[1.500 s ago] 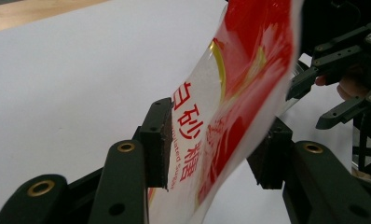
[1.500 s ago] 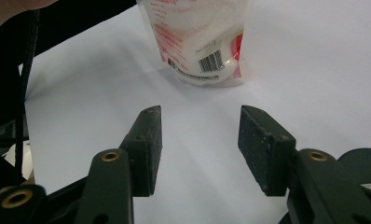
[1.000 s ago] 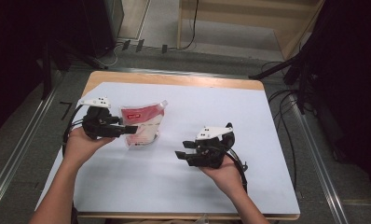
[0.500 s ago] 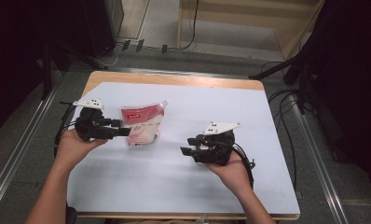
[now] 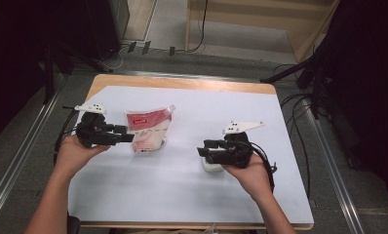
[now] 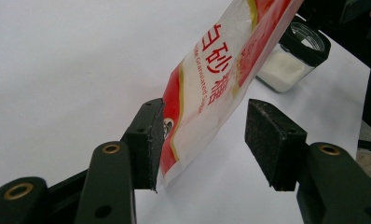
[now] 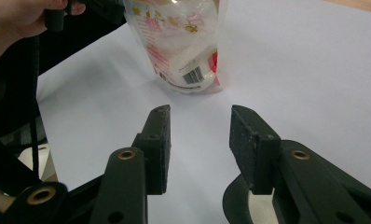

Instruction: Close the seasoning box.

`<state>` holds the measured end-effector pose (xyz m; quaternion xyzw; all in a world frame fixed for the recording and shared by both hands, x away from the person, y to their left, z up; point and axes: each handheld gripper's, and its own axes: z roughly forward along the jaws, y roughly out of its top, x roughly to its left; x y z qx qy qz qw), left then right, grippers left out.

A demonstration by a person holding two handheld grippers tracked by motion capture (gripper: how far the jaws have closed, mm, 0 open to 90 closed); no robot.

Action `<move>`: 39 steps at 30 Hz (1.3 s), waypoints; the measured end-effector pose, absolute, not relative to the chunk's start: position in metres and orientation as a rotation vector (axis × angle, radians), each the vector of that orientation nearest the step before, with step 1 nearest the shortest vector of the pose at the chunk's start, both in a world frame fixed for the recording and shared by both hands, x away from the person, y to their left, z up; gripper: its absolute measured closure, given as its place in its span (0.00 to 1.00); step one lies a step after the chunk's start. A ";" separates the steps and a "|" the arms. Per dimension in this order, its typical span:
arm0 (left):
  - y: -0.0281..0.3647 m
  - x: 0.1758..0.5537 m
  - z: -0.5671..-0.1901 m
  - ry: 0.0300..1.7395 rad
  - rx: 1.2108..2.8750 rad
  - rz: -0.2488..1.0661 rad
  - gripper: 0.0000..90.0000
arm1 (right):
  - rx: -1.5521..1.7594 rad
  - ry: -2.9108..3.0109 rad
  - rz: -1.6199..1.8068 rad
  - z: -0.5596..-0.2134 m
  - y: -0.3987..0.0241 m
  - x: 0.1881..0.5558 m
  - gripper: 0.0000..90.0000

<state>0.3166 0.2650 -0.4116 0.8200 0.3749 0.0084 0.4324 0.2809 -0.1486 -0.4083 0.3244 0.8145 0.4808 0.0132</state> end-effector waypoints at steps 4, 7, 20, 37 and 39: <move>0.265 0.316 -0.412 0.943 2.048 0.022 0.53 | 0.995 2.528 1.508 -0.402 -0.156 0.282 0.70; 0.265 0.315 -0.413 0.949 2.050 0.024 0.53 | 0.997 2.525 1.513 -0.397 -0.162 0.283 0.75; 0.268 0.315 -0.415 0.974 2.062 0.040 0.52 | 1.013 2.496 1.496 -0.384 -0.193 0.288 0.99; 0.277 0.315 -0.417 0.997 2.051 0.060 0.50 | 1.117 2.415 1.503 -0.377 -0.230 0.294 1.00; 0.278 0.315 -0.417 1.002 2.054 0.068 0.50 | 1.124 2.402 1.500 -0.376 -0.235 0.294 1.00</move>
